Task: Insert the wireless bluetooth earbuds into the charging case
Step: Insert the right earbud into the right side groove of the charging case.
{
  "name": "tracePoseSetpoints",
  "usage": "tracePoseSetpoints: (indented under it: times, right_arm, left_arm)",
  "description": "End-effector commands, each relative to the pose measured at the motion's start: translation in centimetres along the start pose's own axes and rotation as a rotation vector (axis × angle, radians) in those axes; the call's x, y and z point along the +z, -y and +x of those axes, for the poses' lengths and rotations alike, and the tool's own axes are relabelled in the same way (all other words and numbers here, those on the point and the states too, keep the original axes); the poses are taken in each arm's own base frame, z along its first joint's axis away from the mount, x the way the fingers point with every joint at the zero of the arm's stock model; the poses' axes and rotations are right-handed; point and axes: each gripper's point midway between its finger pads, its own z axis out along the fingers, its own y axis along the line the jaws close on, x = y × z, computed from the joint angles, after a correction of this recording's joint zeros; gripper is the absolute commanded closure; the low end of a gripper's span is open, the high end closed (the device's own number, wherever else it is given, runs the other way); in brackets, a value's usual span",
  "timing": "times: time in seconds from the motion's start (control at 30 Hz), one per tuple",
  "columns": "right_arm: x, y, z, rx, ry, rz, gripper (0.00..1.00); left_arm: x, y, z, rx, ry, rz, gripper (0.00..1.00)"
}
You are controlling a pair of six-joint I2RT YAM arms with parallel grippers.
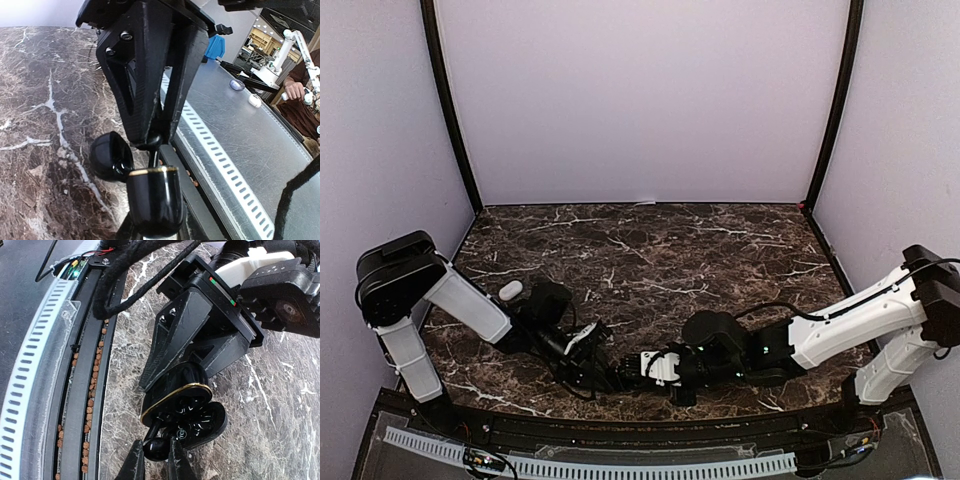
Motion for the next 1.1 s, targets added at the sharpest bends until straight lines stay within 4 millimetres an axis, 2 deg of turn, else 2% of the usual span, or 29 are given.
tracePoseSetpoints:
  times: [0.0, 0.27, 0.7, 1.07]
  right_arm:
    - [-0.5, 1.1, -3.1, 0.010, 0.112, 0.021, 1.00]
    - [-0.4, 1.3, -3.6, 0.003, 0.116, 0.015, 1.00]
    - [0.9, 1.2, -3.2, -0.012, 0.012, 0.000, 1.00]
    - [2.1, 0.1, -3.0, -0.174, -0.059, 0.060, 1.00]
  left_arm:
    - [0.0, 1.7, -1.1, 0.084, 0.035, 0.064, 1.00]
    - [0.2, 2.1, -1.0, 0.104, 0.036, 0.076, 1.00]
    - [0.5, 1.3, -0.6, 0.064, 0.009, 0.058, 1.00]
    - [0.5, 2.0, -0.9, 0.061, 0.027, 0.100, 1.00]
